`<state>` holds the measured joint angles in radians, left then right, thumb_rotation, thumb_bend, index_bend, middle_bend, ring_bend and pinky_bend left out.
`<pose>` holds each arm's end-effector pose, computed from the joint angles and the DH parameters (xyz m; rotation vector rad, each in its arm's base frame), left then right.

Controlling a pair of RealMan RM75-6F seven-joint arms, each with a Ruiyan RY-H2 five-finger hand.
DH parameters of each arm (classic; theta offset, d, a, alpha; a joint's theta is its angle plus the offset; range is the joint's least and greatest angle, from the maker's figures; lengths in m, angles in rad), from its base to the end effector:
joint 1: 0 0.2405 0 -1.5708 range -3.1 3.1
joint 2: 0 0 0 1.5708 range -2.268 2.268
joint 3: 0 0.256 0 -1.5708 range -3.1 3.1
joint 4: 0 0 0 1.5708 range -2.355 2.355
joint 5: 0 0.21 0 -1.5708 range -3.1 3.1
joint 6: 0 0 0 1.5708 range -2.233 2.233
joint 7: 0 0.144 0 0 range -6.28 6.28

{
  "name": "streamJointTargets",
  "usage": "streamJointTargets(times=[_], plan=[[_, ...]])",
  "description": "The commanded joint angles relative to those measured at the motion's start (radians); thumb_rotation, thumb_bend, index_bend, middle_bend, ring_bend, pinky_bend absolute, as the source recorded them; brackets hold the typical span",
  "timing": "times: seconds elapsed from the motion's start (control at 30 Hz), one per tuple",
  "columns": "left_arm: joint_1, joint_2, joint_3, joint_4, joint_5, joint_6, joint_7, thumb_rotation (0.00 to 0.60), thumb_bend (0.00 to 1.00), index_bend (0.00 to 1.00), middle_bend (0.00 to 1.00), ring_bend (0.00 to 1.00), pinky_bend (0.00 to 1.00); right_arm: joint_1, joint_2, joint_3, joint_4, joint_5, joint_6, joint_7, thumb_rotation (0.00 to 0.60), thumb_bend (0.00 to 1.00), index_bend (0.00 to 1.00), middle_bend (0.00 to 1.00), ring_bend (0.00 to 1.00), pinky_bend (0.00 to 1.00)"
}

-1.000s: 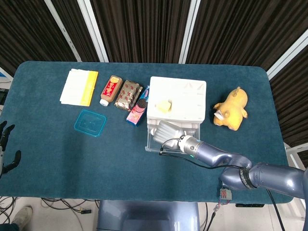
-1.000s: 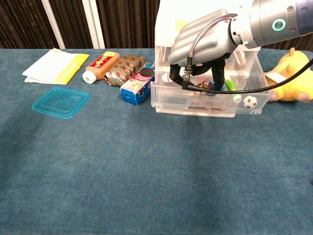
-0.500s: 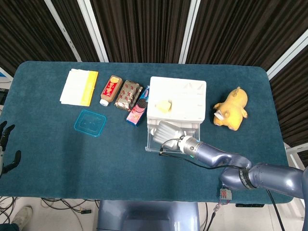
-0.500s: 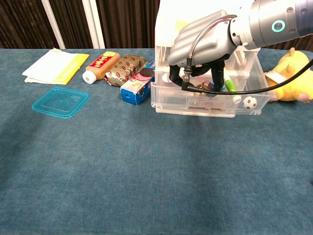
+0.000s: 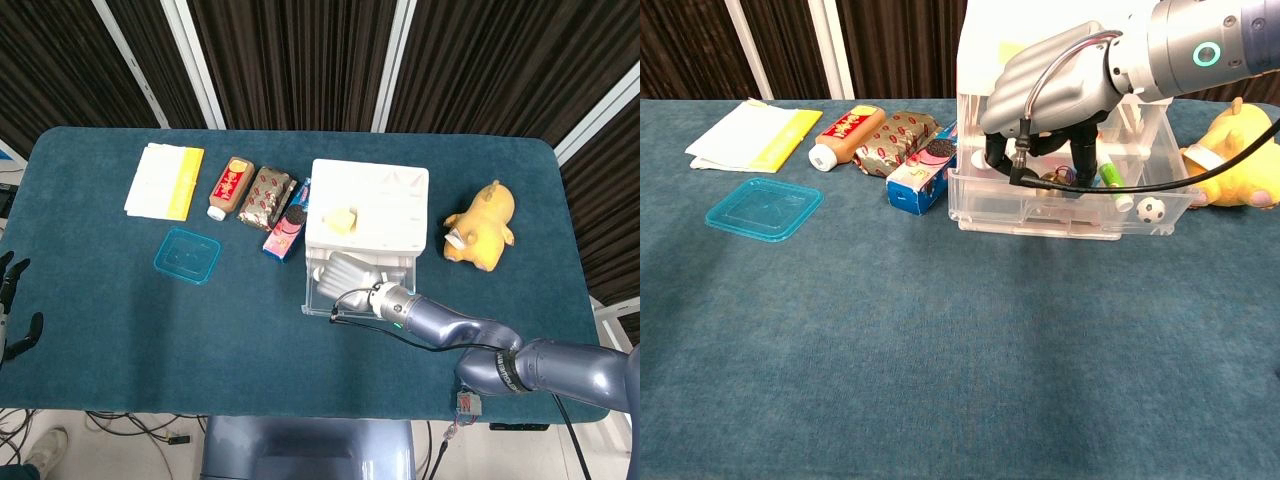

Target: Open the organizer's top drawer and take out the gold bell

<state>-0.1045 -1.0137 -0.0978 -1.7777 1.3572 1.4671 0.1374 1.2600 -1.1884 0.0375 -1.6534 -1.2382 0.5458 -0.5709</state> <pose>-0.2966 0.1934 0.1875 -1.3020 -0.8799 -0.8180 -0.0304 -0.3664 0.0277 2.4894 0.0179 0.5256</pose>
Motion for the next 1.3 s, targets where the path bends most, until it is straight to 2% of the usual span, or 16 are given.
streamJointTargets(times=[0.03,0.47,0.67,0.97,1.3], plan=[[0.0,0.0,0.0,0.0,-0.001,0.0,0.0,0.6,0.42,0.07,0.0,0.0,0.0,0.001,0.003,0.0,-0.004,0.001,0.0,0.0,0.6,0.25,0.63,0.97,1.0,1.0],[0.001,0.0,-0.003,0.0,-0.002,0.005,0.0,0.6,0.42,0.07,0.0,0.0,0.0,0.001,0.042,0.01,-0.041,0.007,0.018,-0.002,0.6,0.25,0.64,0.97,1.0,1.0],[0.001,0.001,-0.005,0.0,-0.001,0.008,0.0,0.6,0.42,0.07,0.0,0.0,0.0,-0.003,0.088,0.025,-0.085,0.021,0.034,0.007,0.6,0.25,0.65,0.97,1.0,1.0],[0.002,0.002,-0.005,-0.003,0.002,0.011,0.001,0.6,0.42,0.07,0.0,0.0,0.0,-0.036,0.221,0.056,-0.192,0.024,0.082,0.051,0.6,0.25,0.65,0.97,1.0,1.0],[0.002,0.002,-0.007,-0.005,0.0,0.014,0.005,0.6,0.42,0.07,0.01,0.0,0.0,-0.108,0.374,0.084,-0.246,-0.009,0.139,0.135,0.6,0.25,0.66,0.97,1.0,1.0]])
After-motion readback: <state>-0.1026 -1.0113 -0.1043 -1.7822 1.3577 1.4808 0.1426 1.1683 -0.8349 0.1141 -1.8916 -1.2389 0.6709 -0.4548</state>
